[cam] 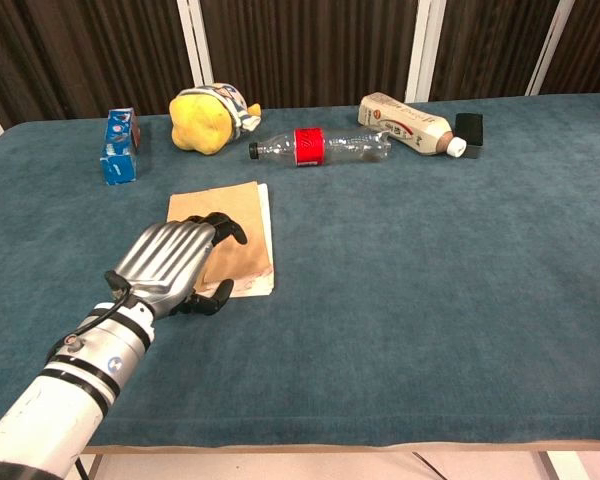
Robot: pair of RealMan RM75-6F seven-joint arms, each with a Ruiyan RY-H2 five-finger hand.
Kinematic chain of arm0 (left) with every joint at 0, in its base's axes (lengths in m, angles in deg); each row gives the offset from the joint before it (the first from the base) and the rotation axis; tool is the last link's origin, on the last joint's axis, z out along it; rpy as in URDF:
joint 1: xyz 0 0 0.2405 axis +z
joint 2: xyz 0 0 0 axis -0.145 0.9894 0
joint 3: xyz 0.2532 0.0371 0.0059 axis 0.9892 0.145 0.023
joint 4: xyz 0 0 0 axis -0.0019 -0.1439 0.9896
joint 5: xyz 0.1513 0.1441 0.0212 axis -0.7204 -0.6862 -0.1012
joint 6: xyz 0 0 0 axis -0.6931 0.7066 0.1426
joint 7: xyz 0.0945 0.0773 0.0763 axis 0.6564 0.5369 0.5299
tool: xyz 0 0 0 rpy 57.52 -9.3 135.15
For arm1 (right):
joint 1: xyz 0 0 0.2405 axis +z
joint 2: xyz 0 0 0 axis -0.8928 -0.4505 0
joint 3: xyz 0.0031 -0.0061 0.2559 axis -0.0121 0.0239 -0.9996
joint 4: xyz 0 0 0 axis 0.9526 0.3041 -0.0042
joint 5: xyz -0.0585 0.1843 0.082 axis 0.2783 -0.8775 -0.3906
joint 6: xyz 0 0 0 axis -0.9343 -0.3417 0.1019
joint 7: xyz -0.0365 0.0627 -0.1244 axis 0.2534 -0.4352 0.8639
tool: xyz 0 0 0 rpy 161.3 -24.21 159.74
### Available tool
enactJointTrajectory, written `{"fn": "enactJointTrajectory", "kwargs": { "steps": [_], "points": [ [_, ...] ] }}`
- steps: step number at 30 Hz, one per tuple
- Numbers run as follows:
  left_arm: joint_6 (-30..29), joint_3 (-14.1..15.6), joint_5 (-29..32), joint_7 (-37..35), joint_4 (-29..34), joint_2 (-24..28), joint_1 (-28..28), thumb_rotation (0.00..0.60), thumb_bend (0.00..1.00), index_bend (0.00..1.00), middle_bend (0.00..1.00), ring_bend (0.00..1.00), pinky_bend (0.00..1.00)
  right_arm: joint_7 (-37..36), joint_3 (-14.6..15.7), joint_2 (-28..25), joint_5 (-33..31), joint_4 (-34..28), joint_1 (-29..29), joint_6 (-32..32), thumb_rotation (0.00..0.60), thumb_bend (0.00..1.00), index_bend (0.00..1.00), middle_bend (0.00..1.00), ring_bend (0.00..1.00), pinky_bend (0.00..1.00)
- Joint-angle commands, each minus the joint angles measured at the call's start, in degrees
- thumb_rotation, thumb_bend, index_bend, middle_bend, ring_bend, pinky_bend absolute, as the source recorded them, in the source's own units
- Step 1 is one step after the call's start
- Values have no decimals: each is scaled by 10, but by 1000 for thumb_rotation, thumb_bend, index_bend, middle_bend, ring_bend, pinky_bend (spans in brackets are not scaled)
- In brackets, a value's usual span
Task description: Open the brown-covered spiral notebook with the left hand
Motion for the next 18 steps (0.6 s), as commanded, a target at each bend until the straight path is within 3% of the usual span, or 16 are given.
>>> {"fn": "enactJointTrajectory", "kwargs": {
  "steps": [1,11,18],
  "points": [
    [0,0,0,0,0,0,0,600,453,323,211,220,317,0,0,0,0,0,0,0,600,53,0,0,0,170],
    [-4,-2,-2,-9,-3,-3,-1,600,453,344,222,230,321,2,0,0,-2,-1,0,2,600,53,0,0,0,170],
    [-16,-3,-13,-41,-49,-25,-7,600,454,512,319,299,374,2,1,0,0,0,-1,-2,600,53,0,0,0,171]
  ]
}}
